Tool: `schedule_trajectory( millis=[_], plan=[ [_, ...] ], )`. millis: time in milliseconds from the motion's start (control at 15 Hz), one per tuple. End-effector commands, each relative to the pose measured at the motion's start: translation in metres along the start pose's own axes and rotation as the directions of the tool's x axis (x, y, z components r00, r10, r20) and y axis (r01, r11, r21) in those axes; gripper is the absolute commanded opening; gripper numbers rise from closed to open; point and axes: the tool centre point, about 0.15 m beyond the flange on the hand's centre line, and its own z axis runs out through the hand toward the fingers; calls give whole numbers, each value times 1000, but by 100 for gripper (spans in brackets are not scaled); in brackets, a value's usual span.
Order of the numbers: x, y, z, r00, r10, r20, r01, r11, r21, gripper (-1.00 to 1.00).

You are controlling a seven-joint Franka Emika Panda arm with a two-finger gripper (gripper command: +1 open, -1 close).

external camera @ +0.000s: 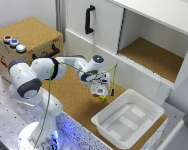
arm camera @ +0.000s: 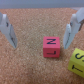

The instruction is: Go towards the pink block and grasp it

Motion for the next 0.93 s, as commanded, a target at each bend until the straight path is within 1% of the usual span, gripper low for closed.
schedule_trajectory(
  millis=[0, 133, 467, 533, 600, 667, 867],
  plan=[
    [9, -4, 38, 998, -60, 33, 63, 991, -115, 100],
    [8, -2, 47, 997, -67, 45, 71, 992, -105, 100],
    [15, 7, 57, 996, -69, 52, 75, 991, -112, 100],
    [17, 9, 57, 997, -60, 42, 65, 990, -123, -100],
    [20, 11, 57, 998, -54, 41, 59, 991, -122, -100],
    [23, 12, 58, 998, -51, 43, 56, 991, -121, 100],
    [29, 16, 65, 998, -50, 47, 56, 991, -124, 100]
  ],
)
